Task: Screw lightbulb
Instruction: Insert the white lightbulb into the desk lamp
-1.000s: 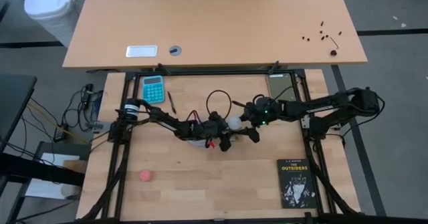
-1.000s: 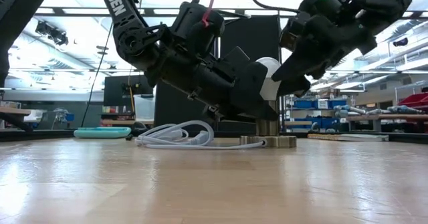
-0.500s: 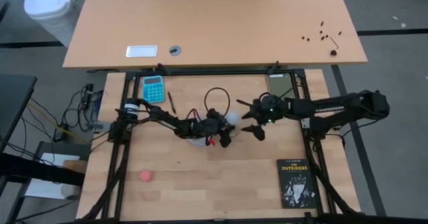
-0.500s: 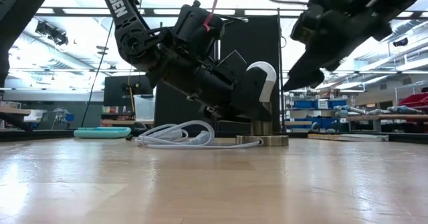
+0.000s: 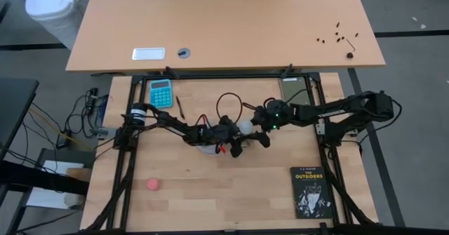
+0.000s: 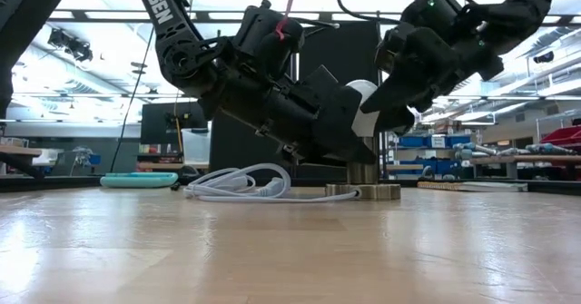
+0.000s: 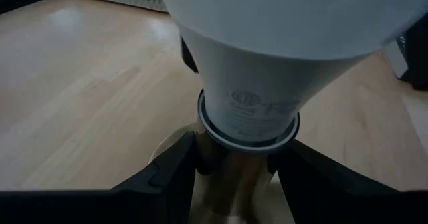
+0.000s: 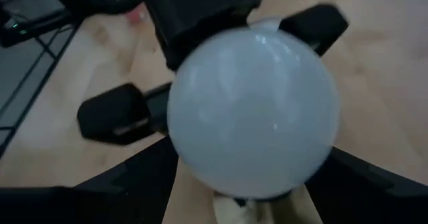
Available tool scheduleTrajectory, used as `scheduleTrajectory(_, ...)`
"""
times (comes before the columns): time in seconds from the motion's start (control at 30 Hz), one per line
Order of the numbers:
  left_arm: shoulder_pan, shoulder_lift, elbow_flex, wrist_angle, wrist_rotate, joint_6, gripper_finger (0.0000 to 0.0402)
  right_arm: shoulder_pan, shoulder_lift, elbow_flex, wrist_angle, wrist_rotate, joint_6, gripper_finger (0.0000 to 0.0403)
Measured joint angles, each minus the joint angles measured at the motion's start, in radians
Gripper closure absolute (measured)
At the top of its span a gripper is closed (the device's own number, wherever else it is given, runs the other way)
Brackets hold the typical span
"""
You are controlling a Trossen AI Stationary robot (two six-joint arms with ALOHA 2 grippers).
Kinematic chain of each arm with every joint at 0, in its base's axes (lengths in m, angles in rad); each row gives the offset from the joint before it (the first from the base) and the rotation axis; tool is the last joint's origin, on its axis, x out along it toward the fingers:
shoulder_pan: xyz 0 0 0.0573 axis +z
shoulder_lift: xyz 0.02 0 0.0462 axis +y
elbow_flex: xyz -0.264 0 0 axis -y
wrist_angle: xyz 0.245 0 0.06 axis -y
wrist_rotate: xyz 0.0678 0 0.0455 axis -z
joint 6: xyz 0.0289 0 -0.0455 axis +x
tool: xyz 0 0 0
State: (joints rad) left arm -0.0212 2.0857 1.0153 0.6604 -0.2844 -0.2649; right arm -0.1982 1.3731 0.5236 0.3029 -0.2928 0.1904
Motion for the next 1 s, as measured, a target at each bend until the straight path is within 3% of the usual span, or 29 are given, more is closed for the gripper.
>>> scheduleTrajectory(0.23,0.008,-0.002,0.001,-0.024,-0.042,-0.001,0.0208,0.0,-0.067,0.0,-0.135,-0.095,0.023,0.0096)
scheduleTrajectory(0.4,0.018,-0.004,0.003,-0.069,-0.097,-0.029,0.0208,0.005,-0.182,-0.001,-0.157,-0.25,0.044,0.0096)
scheduleTrajectory(0.67,0.016,-0.001,0.0,-0.026,-0.083,-0.025,0.0208,-0.008,-0.177,0.0,-0.236,0.06,-0.018,0.0096)
scheduleTrajectory(1.0,0.014,0.0,-0.001,-0.004,-0.029,-0.004,0.0208,-0.032,-0.007,0.0,0.0,0.055,-0.029,0.0096)
